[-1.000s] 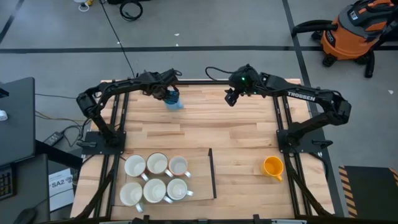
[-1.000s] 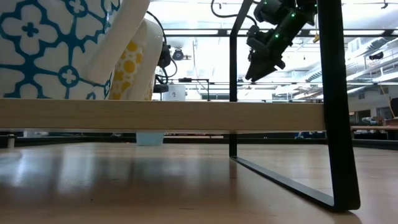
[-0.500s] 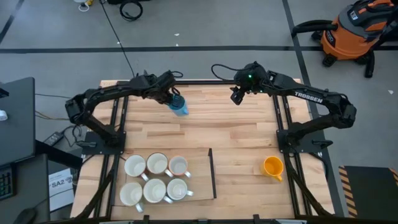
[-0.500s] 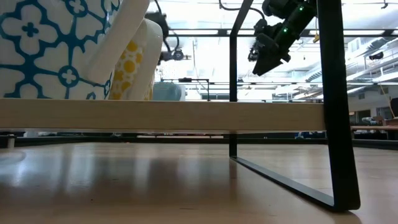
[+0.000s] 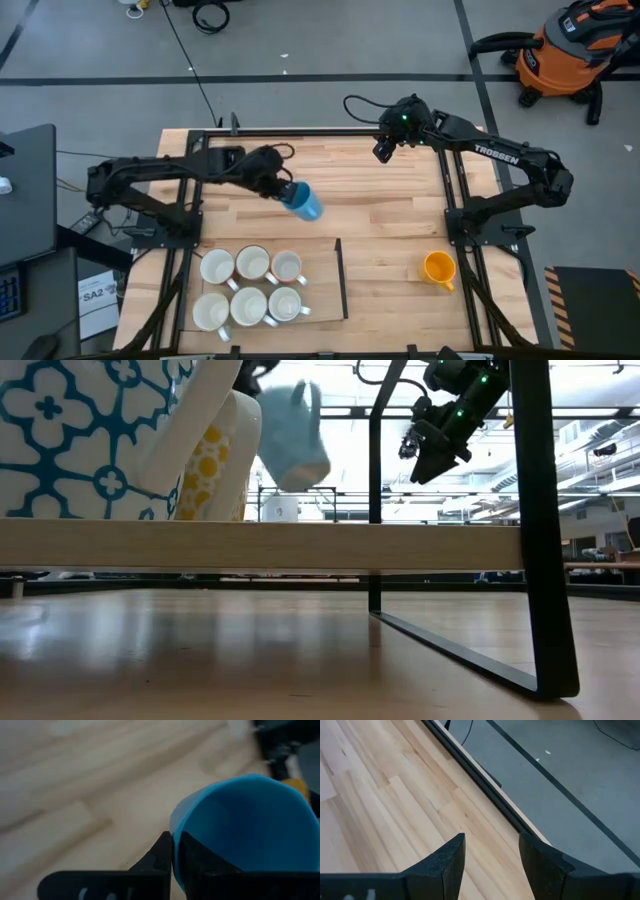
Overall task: Place coffee mugs
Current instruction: Put the blue mug on the shelf
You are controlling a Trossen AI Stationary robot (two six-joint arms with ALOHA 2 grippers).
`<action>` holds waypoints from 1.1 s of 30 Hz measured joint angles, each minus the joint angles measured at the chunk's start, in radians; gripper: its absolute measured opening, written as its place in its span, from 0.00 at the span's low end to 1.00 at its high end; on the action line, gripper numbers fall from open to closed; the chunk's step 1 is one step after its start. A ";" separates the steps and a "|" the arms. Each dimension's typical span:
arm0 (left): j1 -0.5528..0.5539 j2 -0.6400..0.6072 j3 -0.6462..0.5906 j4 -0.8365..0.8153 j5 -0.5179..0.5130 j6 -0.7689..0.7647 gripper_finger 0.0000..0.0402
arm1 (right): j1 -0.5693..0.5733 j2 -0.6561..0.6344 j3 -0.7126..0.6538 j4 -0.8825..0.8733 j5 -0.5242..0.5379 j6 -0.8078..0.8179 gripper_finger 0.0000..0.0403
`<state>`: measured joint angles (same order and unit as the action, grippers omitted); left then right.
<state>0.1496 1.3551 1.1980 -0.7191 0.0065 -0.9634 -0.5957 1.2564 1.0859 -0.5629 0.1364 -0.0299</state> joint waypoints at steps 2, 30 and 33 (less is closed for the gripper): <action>-0.042 -0.001 0.000 0.038 0.000 -0.038 0.06 | 0.000 0.000 0.000 0.000 0.000 0.000 0.48; -0.474 -0.007 0.000 0.253 -0.083 -0.442 0.06 | 0.000 0.001 0.000 0.000 -0.008 0.001 0.48; -0.520 -0.007 0.000 0.252 -0.112 -0.496 0.06 | 0.000 0.001 0.000 0.000 -0.008 0.001 0.48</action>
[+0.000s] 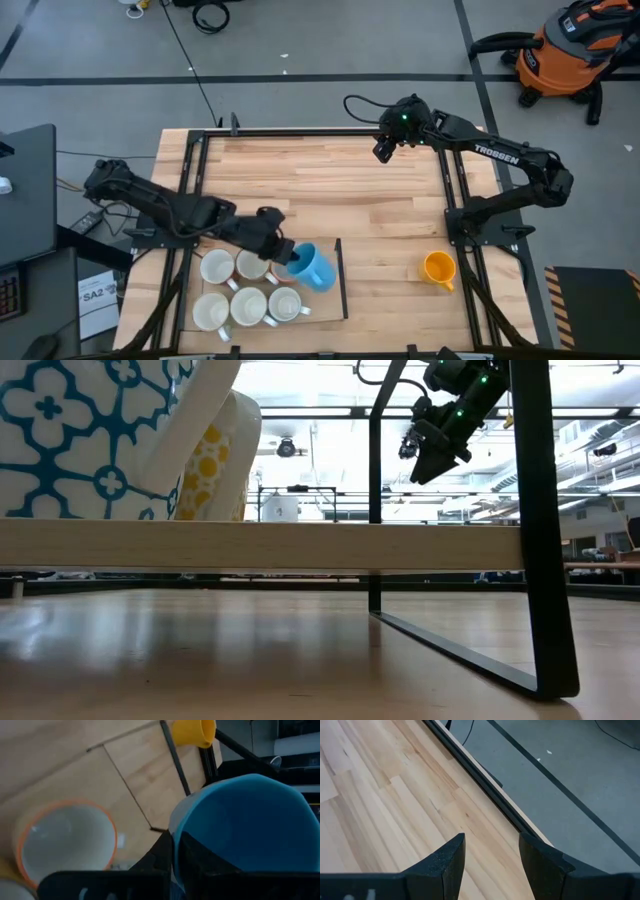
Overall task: Place coffee mugs
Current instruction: Put the blue mug on the shelf
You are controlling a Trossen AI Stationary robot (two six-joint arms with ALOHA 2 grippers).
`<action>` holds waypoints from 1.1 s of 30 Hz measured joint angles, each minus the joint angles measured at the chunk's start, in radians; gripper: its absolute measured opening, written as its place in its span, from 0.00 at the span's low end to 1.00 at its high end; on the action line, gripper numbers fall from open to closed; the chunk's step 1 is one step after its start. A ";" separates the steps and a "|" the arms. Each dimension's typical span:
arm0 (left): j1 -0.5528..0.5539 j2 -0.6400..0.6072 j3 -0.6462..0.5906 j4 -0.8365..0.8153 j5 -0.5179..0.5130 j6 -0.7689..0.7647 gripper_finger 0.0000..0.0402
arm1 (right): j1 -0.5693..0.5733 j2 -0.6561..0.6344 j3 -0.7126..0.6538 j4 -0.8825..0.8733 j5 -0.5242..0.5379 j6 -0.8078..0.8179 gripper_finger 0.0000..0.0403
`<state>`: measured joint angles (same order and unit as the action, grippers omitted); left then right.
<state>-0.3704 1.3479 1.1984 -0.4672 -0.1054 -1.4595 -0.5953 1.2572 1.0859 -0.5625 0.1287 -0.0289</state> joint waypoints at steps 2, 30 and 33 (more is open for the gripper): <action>-0.026 0.003 0.000 0.000 -0.016 -0.030 0.06 | 0.000 0.000 0.000 0.000 0.000 0.005 0.48; -0.037 0.120 0.000 0.044 -0.035 0.039 0.06 | 0.000 0.000 0.000 0.012 -0.001 0.011 0.48; -0.014 0.120 0.000 0.042 -0.019 0.082 0.06 | 0.000 0.000 0.000 0.015 -0.001 0.011 0.48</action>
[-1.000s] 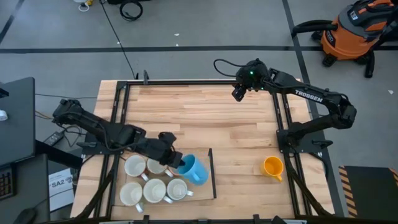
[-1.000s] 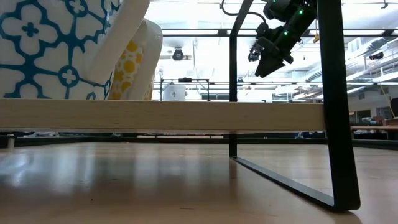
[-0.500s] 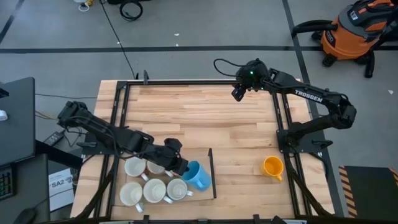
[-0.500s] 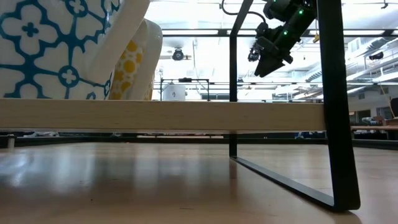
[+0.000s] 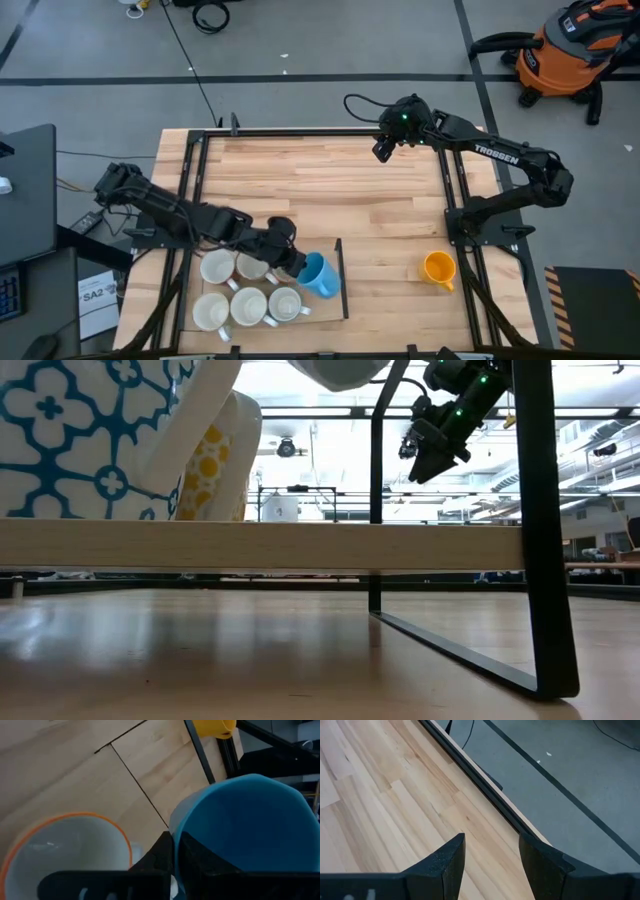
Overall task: Place coffee mugs
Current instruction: Put the blue mug on the shelf
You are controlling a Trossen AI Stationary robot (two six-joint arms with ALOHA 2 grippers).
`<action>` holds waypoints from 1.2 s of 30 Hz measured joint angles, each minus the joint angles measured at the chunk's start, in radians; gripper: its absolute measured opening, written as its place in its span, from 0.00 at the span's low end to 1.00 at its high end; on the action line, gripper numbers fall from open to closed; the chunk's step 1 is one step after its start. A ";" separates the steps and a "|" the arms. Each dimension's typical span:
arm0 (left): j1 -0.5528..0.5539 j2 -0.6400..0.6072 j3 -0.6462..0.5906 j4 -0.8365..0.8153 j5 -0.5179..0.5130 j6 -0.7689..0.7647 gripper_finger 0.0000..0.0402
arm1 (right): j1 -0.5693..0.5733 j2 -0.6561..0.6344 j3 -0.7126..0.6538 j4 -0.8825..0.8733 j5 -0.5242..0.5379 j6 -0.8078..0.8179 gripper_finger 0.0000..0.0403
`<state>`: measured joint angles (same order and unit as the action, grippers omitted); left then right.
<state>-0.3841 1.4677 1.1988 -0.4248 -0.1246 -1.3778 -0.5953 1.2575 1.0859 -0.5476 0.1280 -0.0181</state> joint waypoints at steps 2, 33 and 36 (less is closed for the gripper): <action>0.020 0.000 0.000 -0.004 0.020 0.022 0.06 | 0.000 0.000 0.000 0.000 0.000 0.000 0.48; 0.194 -0.020 0.000 -0.156 0.096 0.188 0.06 | 0.000 0.000 0.000 -0.001 0.000 0.000 0.48; 0.203 -0.010 0.000 -0.163 0.095 0.215 0.06 | 0.000 0.000 0.000 -0.001 0.000 0.000 0.48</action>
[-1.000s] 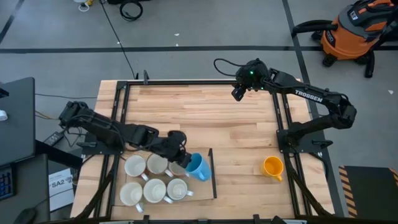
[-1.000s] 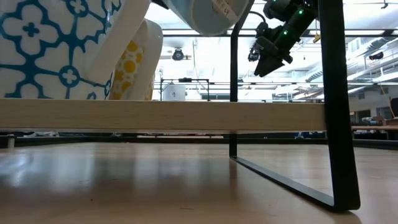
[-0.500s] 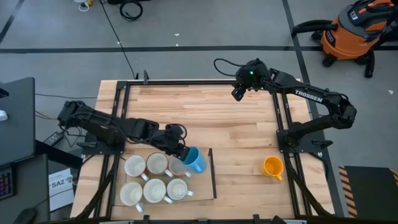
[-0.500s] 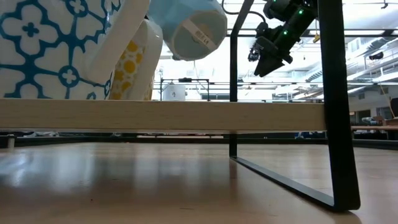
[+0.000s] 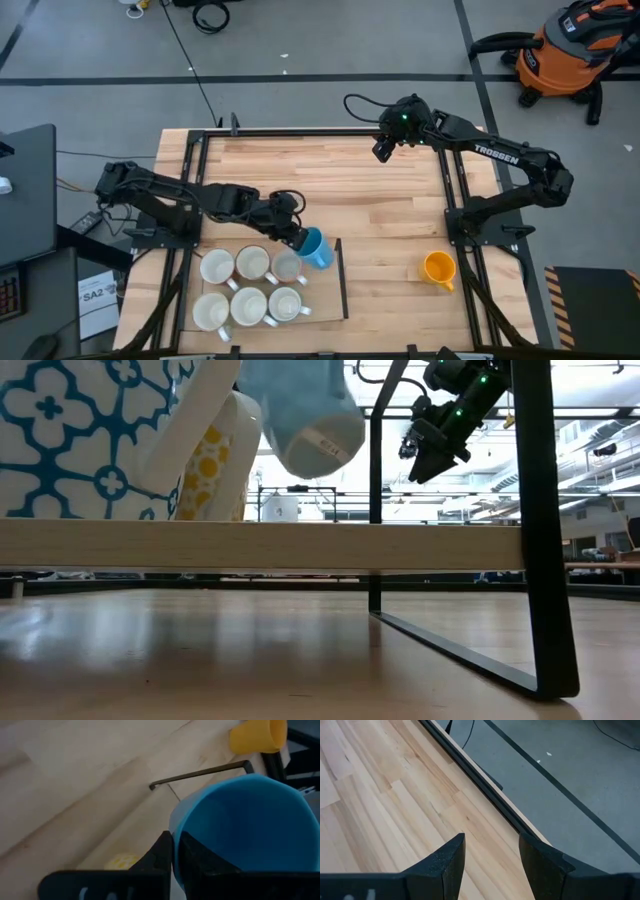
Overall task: Place coffee mugs
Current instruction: Put the blue mug on the shelf
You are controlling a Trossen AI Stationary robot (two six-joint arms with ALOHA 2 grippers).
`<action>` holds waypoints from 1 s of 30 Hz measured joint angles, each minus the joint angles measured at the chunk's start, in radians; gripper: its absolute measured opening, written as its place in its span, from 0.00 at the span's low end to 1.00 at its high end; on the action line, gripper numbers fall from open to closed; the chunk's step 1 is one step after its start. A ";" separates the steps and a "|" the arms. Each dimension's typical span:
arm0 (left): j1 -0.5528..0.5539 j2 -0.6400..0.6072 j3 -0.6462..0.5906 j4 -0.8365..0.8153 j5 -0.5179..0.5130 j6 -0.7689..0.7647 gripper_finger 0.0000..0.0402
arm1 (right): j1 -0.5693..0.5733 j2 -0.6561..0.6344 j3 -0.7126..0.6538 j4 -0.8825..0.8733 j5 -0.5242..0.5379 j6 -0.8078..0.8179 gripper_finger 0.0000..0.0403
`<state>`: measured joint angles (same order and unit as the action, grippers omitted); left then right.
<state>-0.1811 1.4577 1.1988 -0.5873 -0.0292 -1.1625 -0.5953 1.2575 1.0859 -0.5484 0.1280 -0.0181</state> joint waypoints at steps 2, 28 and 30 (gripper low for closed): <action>0.002 0.009 0.000 0.005 0.000 0.024 0.06 | 0.000 0.000 0.000 0.000 0.000 0.000 0.48; 0.002 0.128 0.000 -0.020 -0.011 0.183 0.07 | 0.019 0.000 -0.171 0.245 -0.003 -0.004 0.48; 0.002 0.133 0.000 -0.022 -0.010 0.206 0.07 | 0.018 0.000 -0.171 0.253 -0.011 -0.004 0.48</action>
<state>-0.1795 1.5911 1.1988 -0.6092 -0.0395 -0.9565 -0.5774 1.2575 0.9146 -0.2950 0.1174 -0.0219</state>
